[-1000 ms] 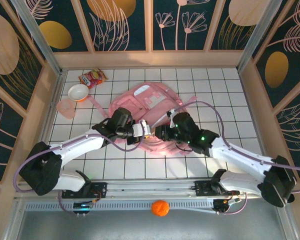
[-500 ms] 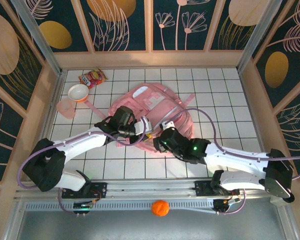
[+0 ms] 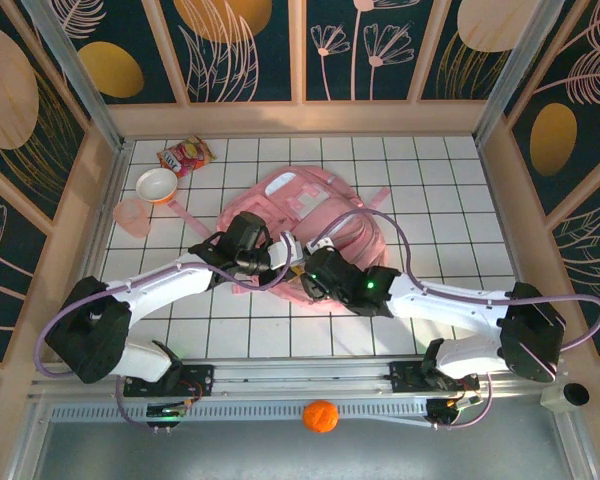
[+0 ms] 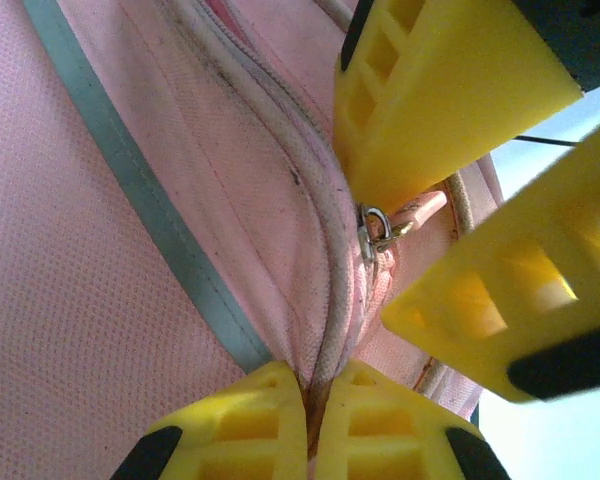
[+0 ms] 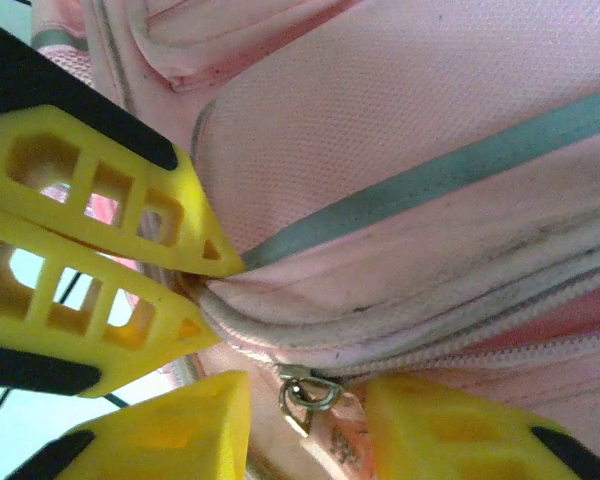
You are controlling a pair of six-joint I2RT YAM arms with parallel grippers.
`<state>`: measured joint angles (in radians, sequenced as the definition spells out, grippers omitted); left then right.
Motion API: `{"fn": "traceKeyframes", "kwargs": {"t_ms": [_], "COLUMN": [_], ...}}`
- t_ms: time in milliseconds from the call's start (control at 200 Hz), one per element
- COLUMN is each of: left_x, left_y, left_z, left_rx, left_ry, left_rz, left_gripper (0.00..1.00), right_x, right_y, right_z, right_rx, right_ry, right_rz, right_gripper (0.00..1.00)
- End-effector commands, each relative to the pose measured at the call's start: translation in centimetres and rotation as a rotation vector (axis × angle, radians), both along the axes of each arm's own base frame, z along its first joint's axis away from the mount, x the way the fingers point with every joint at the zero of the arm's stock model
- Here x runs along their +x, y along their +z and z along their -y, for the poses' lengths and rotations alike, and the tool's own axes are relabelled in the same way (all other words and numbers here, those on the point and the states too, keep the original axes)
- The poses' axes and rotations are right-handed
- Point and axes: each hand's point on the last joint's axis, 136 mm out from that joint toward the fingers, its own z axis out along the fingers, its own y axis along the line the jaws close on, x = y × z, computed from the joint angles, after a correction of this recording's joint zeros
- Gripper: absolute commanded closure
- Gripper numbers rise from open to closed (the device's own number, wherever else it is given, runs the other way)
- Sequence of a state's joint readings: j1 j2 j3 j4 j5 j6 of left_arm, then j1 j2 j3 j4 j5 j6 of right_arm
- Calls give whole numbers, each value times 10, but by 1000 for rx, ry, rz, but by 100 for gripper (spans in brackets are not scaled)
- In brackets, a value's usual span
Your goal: Pack the student bag
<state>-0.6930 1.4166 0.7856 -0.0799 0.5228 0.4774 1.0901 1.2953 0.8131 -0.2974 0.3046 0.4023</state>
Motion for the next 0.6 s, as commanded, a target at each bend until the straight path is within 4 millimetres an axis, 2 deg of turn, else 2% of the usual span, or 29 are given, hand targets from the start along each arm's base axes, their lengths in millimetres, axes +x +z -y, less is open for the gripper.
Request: {"fn": "traceKeyframes", "kwargs": {"t_ms": [0, 165, 215, 405, 596], "left_x": [-9, -7, -7, -5, 4], "left_y": [12, 8, 7, 7, 0], "left_z": [6, 2, 2, 0, -13], "left_rx": [-40, -26, -25, -19, 19], "left_ry": [-30, -23, -22, -15, 29], "left_rz": [-45, -47, -49, -44, -38], "left_gripper": [100, 100, 100, 100, 100], "right_x": [12, 10, 7, 7, 19], "right_y": [5, 9, 8, 11, 2], "right_z": [13, 26, 27, 32, 64], "right_rx": [-59, 10, 34, 51, -1], "right_ry": [-14, 17, 36, 59, -17], "right_rz": [27, -46, -70, -92, -124], "right_gripper": [76, 90, 100, 100, 100]}}
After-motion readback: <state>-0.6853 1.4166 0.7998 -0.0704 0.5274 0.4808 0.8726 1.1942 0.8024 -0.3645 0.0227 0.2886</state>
